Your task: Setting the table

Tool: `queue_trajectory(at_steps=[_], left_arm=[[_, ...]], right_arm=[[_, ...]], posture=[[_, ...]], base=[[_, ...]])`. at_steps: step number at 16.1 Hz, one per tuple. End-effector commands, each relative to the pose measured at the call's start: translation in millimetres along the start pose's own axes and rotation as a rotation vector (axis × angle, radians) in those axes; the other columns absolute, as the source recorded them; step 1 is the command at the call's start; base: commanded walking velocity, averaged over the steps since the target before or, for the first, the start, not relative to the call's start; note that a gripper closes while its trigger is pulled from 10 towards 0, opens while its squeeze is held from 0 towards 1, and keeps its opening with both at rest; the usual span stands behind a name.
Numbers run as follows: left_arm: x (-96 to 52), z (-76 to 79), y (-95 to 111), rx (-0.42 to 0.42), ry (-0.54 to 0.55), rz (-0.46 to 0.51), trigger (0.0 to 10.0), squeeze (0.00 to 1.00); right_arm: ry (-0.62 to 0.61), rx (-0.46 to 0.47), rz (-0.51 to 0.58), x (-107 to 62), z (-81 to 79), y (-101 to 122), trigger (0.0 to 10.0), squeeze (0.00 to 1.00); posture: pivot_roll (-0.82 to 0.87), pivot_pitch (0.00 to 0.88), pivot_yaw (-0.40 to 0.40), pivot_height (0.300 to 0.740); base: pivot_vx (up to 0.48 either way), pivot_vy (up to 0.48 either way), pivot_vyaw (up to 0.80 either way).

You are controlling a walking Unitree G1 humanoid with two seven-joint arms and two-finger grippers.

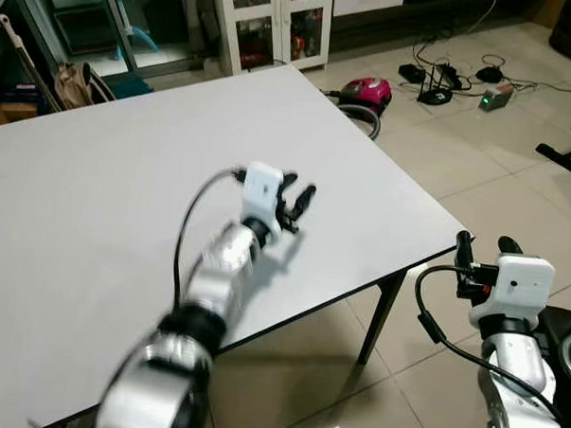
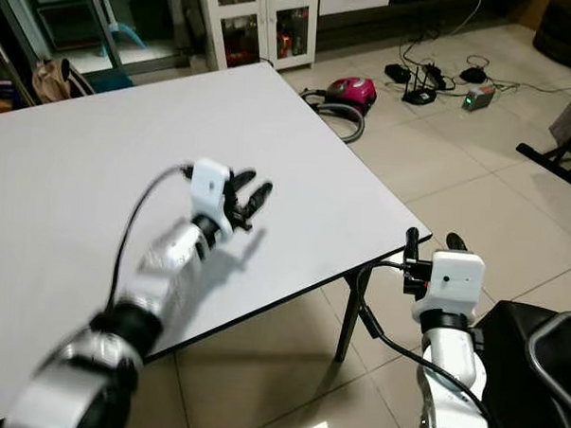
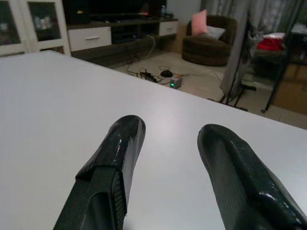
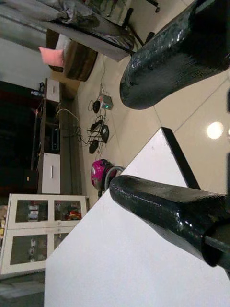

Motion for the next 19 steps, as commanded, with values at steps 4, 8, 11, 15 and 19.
queue_trajectory(at_steps=[4, 8, 11, 15, 19], left_arm=[[-4.7, -1.2, 1, -0.008, 0.045, 0.001, 10.0, 0.00], [-6.0, -1.5, 1, 0.011, 0.047, -0.013, 10.0, 0.00], [-3.5, 7.4, 4, 0.027, 0.012, -0.018, 10.0, 0.00], [-4.7, 7.6, 4, -0.002, 0.008, -0.027, 10.0, 0.00], [0.9, 16.2, 11, 0.017, 0.013, -0.002, 10.0, 0.00]], right_arm=[[-0.018, 0.023, 0.009, 1.4, -5.5, -1, 10.0, 0.00], [-0.021, 0.031, -0.003, 2.6, -5.7, -4, 10.0, 0.00], [-0.022, 0.041, -0.001, 3.5, -10.0, -5, 10.0, 0.00], [-0.022, 0.065, 0.032, 5.4, -13.3, 1, 10.0, 0.00], [-0.002, 0.069, 0.033, 15.6, -11.6, 5, 10.0, 0.00]], posture=[[-0.13, 0.000, 0.110, 0.740], [-0.12, 0.000, 0.114, 0.740], [-0.11, 0.000, 0.118, 0.740], [-0.10, 0.000, 0.125, 0.740], [-0.11, 0.000, 0.116, 0.740]], base=[[0.000, 0.000, 0.00], [0.000, 0.000, 0.00], [0.000, 0.000, 0.00], [0.000, 0.000, 0.00], [0.000, 0.000, 0.00]])
Point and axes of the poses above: a point about 5 cm out from each wrist's last joint towards the gripper, its own x axis pointing out of the wrist towards the gripper, its own y axis along the axis of the wrist's last joint, z = x × y, the point moved 3 cm from there along x, pointing out of the wrist towards the gripper, and after that the axes turned 7 degrees about x, right-handed, at the moved point
